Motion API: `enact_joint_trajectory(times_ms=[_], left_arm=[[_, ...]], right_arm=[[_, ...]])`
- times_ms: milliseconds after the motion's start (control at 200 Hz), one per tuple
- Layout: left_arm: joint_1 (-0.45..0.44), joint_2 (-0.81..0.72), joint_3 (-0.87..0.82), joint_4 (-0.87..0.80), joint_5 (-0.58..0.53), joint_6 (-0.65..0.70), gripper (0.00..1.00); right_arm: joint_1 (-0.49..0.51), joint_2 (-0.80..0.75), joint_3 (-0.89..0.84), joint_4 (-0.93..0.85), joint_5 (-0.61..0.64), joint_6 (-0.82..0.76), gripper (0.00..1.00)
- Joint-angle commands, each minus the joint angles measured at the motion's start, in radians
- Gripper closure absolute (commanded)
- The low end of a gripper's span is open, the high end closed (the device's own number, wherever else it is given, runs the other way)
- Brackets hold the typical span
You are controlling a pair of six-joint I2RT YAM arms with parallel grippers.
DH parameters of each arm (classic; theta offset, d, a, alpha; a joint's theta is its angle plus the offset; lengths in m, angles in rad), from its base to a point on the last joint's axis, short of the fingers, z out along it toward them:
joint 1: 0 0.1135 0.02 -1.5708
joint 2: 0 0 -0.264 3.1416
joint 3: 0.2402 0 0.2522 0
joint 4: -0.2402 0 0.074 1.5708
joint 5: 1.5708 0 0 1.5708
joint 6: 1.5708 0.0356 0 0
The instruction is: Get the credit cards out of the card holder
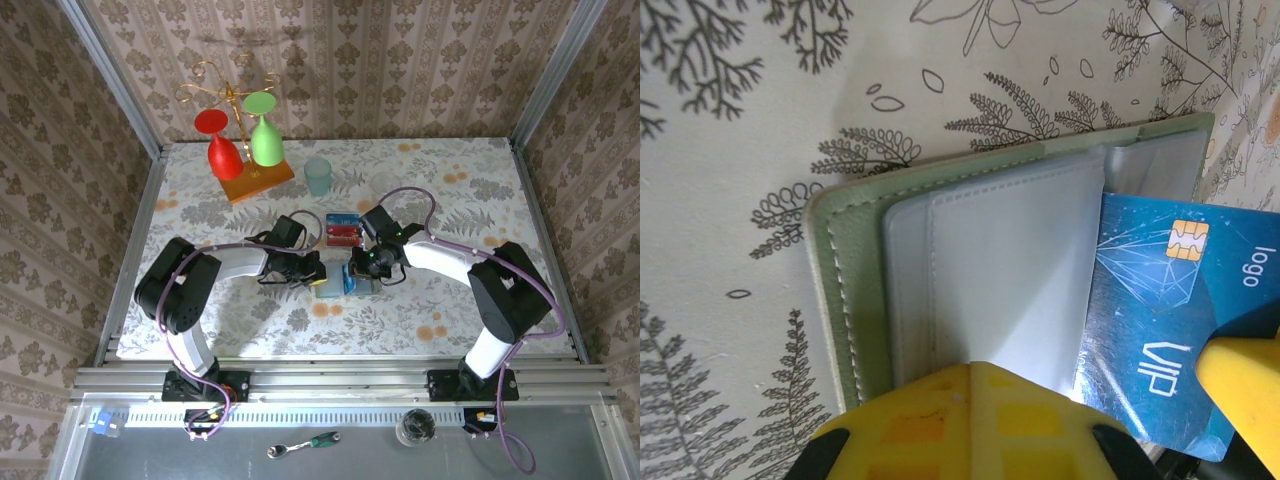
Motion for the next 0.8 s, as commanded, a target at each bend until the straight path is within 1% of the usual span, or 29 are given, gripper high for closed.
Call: enact_joint_trajectory(times_ms=[0,260,475,530,560,665,795], left_arm=[[0.008,0.020,0.007,-0.041,-0.010,0.024,1.00],[0.012,0.020,0.012,-0.046,-0.009,0.030,1.00],[0.013,0.008,0.014,-0.057,-0.008,0.036,1.00],[0.013,0.004,0.013,-0.059,-0.008,0.035,1.00],[0.014,0.002,0.012,-0.059,-0.008,0.035,1.00],[0.014,-0.005,0.009,-0.062,-0.011,0.036,1.00],[0.016,-0.010,0.008,-0.065,-0.013,0.042,1.00]], right_arm=[[0.005,0.002,0.027,-0.038,0.033,-0.020,0.91],[0.004,-0.058,0.041,-0.083,0.079,-0.039,0.92],[-0.016,-0.104,0.078,-0.137,0.092,-0.130,0.93],[-0.021,-0.108,0.090,-0.138,0.092,-0.182,0.92],[-0.022,-0.108,0.098,-0.168,0.091,-0.214,0.92],[-0.023,-0.104,0.133,-0.207,0.096,-0.368,0.93],[-0.025,-0.100,0.175,-0.264,0.079,-0.620,0.94]])
